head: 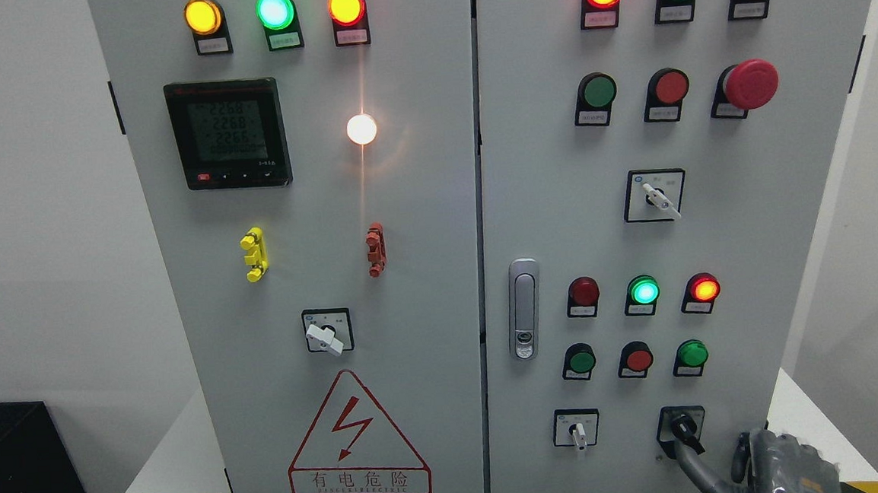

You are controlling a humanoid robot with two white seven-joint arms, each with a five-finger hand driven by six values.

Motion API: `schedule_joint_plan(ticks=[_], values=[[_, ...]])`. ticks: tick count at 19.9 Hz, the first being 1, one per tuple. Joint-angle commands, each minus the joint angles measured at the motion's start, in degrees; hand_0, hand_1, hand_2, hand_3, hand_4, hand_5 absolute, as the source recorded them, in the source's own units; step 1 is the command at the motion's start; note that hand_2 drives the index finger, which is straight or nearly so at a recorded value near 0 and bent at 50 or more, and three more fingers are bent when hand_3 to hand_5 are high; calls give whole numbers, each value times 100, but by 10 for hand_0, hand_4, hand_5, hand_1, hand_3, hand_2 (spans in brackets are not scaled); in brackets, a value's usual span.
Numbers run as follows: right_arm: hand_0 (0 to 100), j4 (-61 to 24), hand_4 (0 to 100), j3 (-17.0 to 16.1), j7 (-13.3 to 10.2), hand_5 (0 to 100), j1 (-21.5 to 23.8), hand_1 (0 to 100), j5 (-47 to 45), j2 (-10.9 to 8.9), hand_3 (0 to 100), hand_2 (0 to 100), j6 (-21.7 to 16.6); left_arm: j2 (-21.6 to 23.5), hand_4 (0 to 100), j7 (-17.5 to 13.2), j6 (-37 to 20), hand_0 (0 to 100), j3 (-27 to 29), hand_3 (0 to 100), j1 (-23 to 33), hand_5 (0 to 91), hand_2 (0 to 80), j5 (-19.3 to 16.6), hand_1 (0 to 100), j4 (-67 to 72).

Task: Flip black knob to close circuit

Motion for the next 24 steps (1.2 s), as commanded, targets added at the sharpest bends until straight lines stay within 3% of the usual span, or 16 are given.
schedule_joint_plan(ticks=[1, 16, 24], values=[[0, -30, 993, 85, -1, 1000, 55, 11, -56, -4, 1000, 844, -13, 1, 0, 5, 1, 120, 0, 0, 132, 0, 0, 0, 556, -167], [0, 75, 994, 515, -45, 1000, 134, 13, -64, 14, 1000, 845, -22, 1, 0, 5, 1, 120, 0, 0, 132, 0, 0, 0, 556, -167], [0, -390, 993, 726, -36, 1000, 328, 15, -73, 31, 1000, 842, -4, 1, 0, 5, 1, 120, 0, 0, 123, 0, 0, 0, 556, -167]])
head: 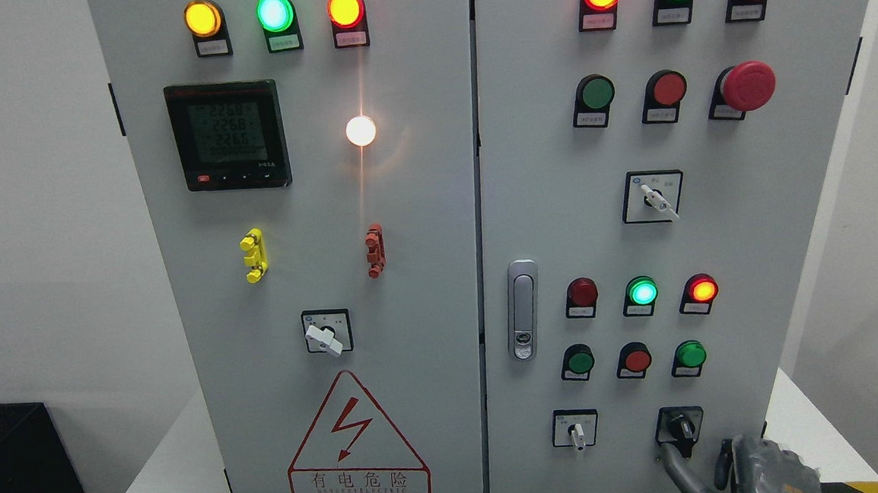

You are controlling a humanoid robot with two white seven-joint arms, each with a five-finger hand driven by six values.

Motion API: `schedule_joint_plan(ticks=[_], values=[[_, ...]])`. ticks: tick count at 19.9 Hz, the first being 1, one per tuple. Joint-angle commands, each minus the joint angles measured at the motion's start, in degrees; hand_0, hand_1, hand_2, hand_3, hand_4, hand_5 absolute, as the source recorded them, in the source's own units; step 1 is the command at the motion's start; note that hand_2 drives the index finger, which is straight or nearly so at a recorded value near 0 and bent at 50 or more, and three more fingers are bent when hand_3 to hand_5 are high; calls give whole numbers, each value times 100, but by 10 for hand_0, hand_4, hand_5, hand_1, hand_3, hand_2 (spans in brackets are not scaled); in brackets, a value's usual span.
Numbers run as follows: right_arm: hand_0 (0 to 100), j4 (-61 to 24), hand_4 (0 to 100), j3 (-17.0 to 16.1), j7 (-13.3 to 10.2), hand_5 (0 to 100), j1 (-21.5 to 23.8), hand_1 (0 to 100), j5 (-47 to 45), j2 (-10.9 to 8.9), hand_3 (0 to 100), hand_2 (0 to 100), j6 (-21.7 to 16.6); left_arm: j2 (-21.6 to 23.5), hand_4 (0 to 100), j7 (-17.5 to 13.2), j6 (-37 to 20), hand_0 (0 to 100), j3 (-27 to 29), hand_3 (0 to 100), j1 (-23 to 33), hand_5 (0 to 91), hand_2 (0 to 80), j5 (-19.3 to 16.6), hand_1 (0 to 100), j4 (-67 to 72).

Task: Flip black knob to close circuit

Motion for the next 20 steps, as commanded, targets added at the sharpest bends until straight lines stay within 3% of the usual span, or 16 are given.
schedule_joint_plan(ticks=[1, 9, 15, 17, 20], values=[[0, -386, 993, 541, 17, 1000, 169, 15, -9, 19, 1000, 842, 18, 0, 0, 5, 1, 120, 0, 0, 123, 0, 0, 0, 556, -167], [0, -816, 984, 682, -27, 1000, 495, 20, -342, 10, 1000, 814, 36, 0, 0, 5, 1, 120, 0, 0, 132, 0, 0, 0, 556, -167], [0, -1247, 941, 928, -255, 1000, 802, 30, -948, 10, 1000, 737, 36, 0, 0, 5, 1, 120, 0, 0, 132, 0, 0, 0, 556, -167], [0, -1327, 920, 955, -342, 962, 881, 34, -1133, 10, 1000, 684, 27, 0, 0, 5, 1, 120, 0, 0, 123, 0, 0, 0, 556, -167], [0, -1423, 864, 981, -545, 862, 1031, 49, -1554, 10, 901, 595, 0, 0, 0, 5, 1, 120, 0, 0, 132, 0, 0, 0, 556, -167]])
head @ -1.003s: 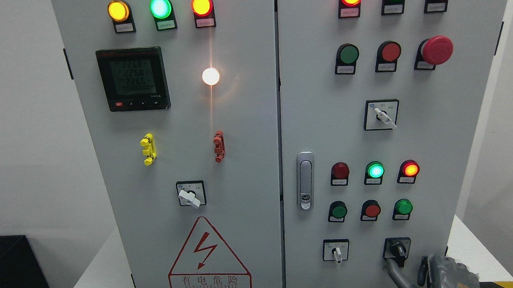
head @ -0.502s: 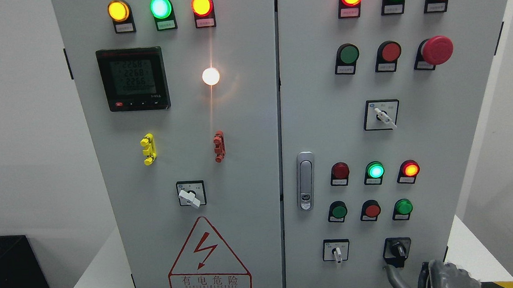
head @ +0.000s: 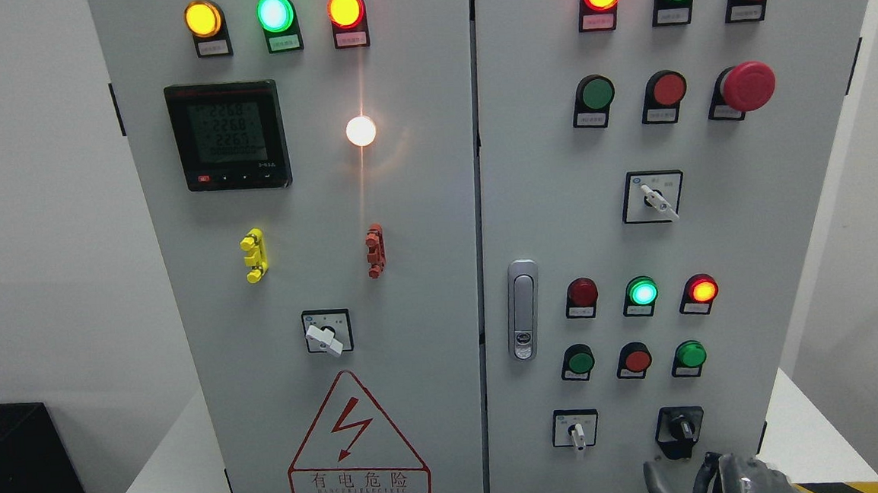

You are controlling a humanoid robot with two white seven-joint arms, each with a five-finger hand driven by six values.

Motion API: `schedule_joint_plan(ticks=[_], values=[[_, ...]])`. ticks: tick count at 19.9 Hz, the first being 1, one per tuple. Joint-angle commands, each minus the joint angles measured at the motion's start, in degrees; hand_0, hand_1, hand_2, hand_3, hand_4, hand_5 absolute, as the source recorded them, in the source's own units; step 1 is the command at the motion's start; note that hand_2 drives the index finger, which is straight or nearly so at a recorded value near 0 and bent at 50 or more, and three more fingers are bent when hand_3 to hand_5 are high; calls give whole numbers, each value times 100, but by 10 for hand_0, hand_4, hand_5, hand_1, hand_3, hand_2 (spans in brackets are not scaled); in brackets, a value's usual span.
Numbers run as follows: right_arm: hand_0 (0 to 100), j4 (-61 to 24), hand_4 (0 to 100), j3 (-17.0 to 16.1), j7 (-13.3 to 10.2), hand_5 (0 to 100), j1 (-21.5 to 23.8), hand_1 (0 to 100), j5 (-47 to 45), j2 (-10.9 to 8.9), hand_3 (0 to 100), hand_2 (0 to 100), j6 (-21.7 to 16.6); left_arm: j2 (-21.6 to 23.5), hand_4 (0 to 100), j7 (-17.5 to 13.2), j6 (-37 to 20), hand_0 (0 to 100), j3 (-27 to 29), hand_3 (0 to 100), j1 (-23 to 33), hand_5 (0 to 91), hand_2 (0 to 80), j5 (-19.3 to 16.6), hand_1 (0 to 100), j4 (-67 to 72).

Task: Flip black knob to close circuit

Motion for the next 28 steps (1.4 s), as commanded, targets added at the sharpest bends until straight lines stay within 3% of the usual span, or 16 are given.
schedule_joint_plan(ticks=[1, 7, 12, 17, 19, 22, 26, 28], values=[[0, -566, 844, 272, -185, 824, 284, 51, -780, -1, 873, 570, -19, 0, 0, 5, 0, 120, 0, 0, 132, 0, 0, 0, 556, -167], [0, -944, 713, 272, -518, 669, 696, 66, -2624, -9, 752, 442, -28, 0, 0, 5, 0, 120, 0, 0, 132, 0, 0, 0, 556, -167], [0, -1234, 569, 281, -1037, 480, 1022, 68, -4286, -18, 608, 362, -300, 0, 0, 5, 0, 120, 0, 0, 132, 0, 0, 0, 556, -167], [0, -1322, 435, 272, -1151, 356, 1224, 66, -5569, -27, 464, 275, -344, 0, 0, 5, 0, 120, 0, 0, 132, 0, 0, 0, 556, -167], [0, -1322, 370, 272, -1161, 267, 1286, 49, -6140, -36, 408, 240, -458, 0, 0, 5, 0, 120, 0, 0, 132, 0, 0, 0, 556, -167], [0, -1243, 297, 263, -1073, 146, 1505, 41, -6634, -45, 347, 195, -984, 0, 0, 5, 0, 120, 0, 0, 132, 0, 0, 0, 556, -167], [0, -1059, 217, 263, -714, 17, 1716, 32, -6881, -45, 265, 145, -1591, 0, 0, 5, 0, 120, 0, 0, 132, 0, 0, 0, 556, -167], [0, -988, 146, 263, -467, 0, 1830, 5, -6995, -53, 200, 83, -1794, 0, 0, 5, 0, 120, 0, 0, 132, 0, 0, 0, 556, -167]])
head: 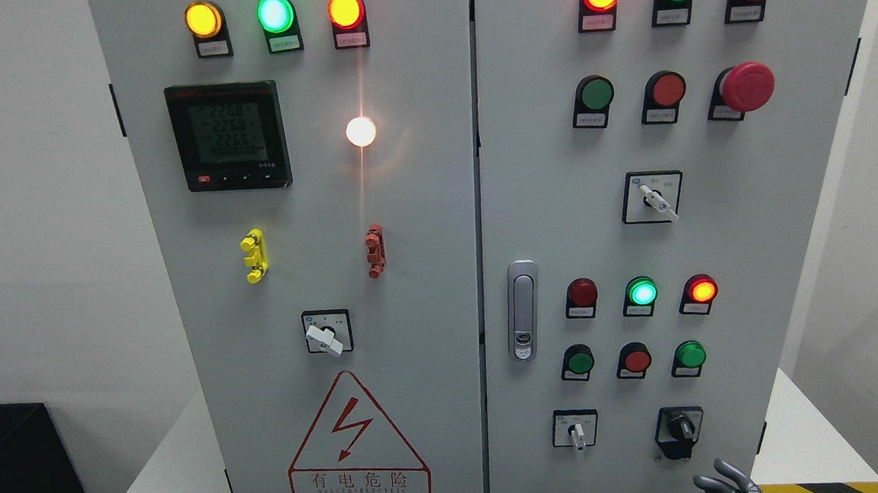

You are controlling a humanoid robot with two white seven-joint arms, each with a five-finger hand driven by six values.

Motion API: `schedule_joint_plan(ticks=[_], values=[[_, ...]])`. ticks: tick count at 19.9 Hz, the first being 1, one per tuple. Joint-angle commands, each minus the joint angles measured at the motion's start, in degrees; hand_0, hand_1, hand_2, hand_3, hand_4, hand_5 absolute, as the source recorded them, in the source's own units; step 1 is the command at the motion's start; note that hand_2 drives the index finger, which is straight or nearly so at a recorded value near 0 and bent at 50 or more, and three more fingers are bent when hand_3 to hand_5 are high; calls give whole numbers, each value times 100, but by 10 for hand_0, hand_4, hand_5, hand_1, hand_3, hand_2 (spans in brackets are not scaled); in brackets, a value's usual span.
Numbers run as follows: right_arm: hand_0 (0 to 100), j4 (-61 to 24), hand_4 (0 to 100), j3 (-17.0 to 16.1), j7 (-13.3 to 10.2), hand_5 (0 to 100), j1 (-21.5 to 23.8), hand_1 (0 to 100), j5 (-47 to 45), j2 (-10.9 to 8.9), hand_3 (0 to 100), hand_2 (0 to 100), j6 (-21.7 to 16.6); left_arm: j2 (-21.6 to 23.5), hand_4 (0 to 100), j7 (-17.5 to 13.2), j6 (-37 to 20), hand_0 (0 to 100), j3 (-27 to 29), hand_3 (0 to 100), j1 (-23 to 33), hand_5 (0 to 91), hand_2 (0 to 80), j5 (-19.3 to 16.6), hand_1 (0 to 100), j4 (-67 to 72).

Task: Flip black knob to close circuit

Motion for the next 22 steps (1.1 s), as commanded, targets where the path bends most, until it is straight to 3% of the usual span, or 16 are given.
schedule_joint_plan(ticks=[1, 3, 5, 22], values=[[0, 101, 134, -101, 402, 0, 346, 2, -679, -23, 187, 72, -386, 0, 0, 5, 0, 120, 0, 0, 132, 0, 0, 0, 556, -167], [0, 180, 55, -101, 605, 0, 372, 0, -740, -23, 121, 21, -448, 0, 0, 5, 0, 120, 0, 0, 132, 0, 0, 0, 556, -167], [0, 215, 0, -101, 641, 0, 372, 0, -828, -23, 77, 0, -510, 0, 0, 5, 0, 120, 0, 0, 132, 0, 0, 0, 556, -167], [0, 295, 0, -110, 658, 0, 372, 0, -943, -23, 17, 0, -572, 0, 0, 5, 0, 120, 0, 0, 123, 0, 0, 0, 556, -167]])
